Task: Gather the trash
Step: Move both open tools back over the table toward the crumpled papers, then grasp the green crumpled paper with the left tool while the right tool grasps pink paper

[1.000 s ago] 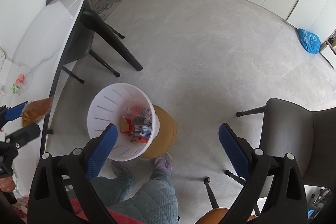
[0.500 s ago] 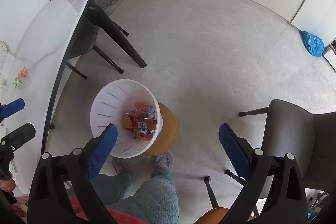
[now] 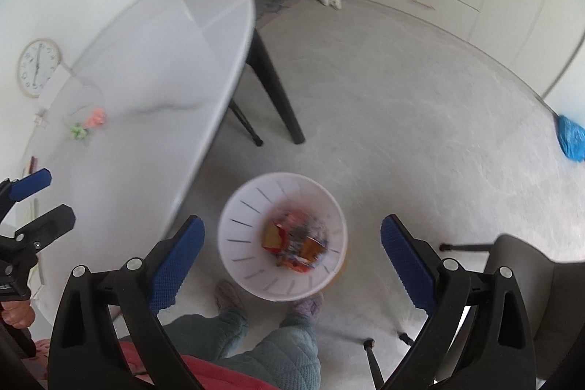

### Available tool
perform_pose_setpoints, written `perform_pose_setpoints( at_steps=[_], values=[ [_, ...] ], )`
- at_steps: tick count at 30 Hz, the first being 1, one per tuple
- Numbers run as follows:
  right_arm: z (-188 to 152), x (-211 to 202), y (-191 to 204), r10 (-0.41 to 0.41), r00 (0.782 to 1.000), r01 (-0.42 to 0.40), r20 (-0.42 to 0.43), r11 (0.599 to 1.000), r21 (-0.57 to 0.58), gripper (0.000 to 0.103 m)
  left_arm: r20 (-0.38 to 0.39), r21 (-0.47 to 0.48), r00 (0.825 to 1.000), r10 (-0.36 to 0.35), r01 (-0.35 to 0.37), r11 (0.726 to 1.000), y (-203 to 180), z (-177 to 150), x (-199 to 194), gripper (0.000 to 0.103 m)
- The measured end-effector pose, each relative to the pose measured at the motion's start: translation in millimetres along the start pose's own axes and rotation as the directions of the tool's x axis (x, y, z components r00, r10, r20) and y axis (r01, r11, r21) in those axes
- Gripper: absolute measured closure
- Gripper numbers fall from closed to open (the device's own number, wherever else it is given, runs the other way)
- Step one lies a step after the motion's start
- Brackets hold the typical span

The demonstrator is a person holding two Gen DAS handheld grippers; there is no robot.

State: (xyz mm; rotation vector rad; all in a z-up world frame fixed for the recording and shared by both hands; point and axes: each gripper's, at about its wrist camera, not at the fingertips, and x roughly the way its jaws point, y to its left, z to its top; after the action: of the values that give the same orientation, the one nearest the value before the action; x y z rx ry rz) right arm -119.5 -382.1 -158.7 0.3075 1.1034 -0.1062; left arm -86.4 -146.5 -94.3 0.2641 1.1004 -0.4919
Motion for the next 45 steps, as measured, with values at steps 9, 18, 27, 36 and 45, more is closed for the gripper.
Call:
perform_pose_setpoints(
  at_steps=[9, 18, 27, 36, 45],
  values=[
    [25, 10, 100, 0.128, 0.992, -0.126, 0.004, 0.981, -0.15, 0.004, 0.029, -0.209, 0.992, 0.12, -0.111, 0.971, 105, -18, -30, 0.008],
    [36, 23, 167, 0.183, 0.982, -0.187, -0.04, 0.948, -0.258, 0.004, 0.025, -0.327, 0.982, 0.189, -0.17, 0.93, 168, -32, -42, 0.008],
    [56, 38, 207, 0.194, 0.979, -0.205, -0.065, 0.921, -0.332, 0.004, 0.022, -0.366, 0.98, 0.199, -0.177, 0.914, 200, -32, -36, 0.008],
    [91, 85, 275, 0.22, 0.971, -0.24, -0.097, 0.853, -0.464, 0.006, 0.007, -0.434, 0.978, 0.21, -0.186, 0.882, 225, -39, -32, 0.008],
    [119, 149, 331, 0.214, 0.964, -0.267, -0.161, 0.81, -0.523, 0.026, -0.029, -0.514, 0.976, 0.215, -0.199, 0.834, 258, -42, -17, 0.008]
  ],
)
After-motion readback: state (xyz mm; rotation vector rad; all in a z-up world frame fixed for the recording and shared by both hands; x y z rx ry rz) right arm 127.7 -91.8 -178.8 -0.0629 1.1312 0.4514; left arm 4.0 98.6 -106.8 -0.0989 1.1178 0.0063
